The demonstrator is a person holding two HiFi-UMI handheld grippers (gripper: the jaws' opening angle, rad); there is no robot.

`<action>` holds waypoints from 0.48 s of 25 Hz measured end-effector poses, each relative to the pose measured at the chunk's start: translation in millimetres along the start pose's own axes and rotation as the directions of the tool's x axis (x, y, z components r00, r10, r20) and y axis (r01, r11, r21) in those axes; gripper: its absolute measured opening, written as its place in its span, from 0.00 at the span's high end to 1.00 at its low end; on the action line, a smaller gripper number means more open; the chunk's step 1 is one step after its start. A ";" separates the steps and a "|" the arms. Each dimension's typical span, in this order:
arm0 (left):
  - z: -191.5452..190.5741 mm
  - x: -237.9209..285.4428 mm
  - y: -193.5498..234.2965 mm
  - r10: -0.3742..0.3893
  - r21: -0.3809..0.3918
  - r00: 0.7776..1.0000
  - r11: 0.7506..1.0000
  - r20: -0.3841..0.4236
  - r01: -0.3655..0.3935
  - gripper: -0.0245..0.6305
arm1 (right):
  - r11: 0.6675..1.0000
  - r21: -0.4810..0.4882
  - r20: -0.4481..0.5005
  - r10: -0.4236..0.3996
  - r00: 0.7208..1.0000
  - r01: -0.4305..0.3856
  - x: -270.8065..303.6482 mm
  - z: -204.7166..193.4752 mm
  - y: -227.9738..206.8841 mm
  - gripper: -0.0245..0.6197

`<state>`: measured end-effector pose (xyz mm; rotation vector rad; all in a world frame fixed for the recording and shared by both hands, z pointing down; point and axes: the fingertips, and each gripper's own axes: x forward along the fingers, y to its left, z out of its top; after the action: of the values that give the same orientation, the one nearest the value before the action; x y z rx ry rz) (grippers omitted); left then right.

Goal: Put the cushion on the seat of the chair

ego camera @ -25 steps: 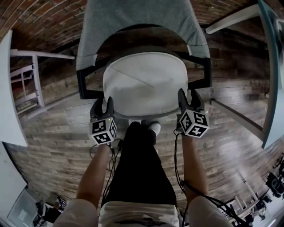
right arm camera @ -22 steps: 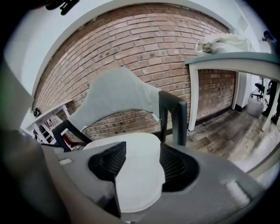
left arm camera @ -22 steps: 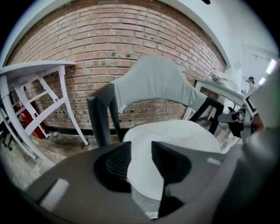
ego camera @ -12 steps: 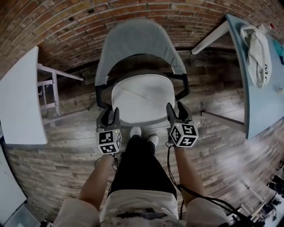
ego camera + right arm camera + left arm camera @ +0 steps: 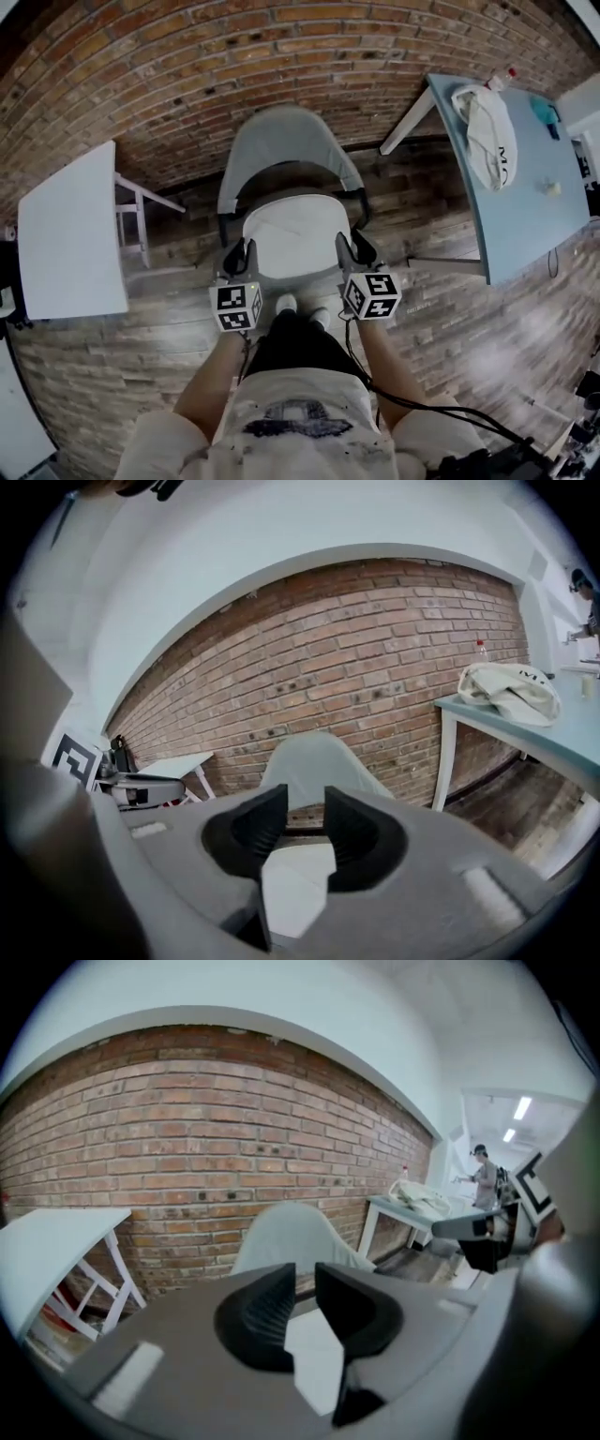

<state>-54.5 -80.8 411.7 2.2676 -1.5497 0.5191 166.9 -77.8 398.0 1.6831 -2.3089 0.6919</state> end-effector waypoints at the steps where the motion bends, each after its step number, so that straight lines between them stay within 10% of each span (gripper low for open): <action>1: 8.7 -5.9 -3.9 -0.008 0.001 1.000 1.000 0.010 0.008 0.88 | 1.000 -0.003 0.007 0.005 1.000 -0.005 -6.5 8.6 5.0 0.80; 12: 83.4 -51.0 -17.7 -0.067 0.041 0.993 0.997 0.094 0.063 0.95 | 0.999 -0.026 0.093 0.044 0.995 -0.042 -46.0 84.1 54.1 0.96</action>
<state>-46.4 -73.0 313.0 2.3951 -1.5164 0.4317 140.6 -66.4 291.8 1.6946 -2.4130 0.6036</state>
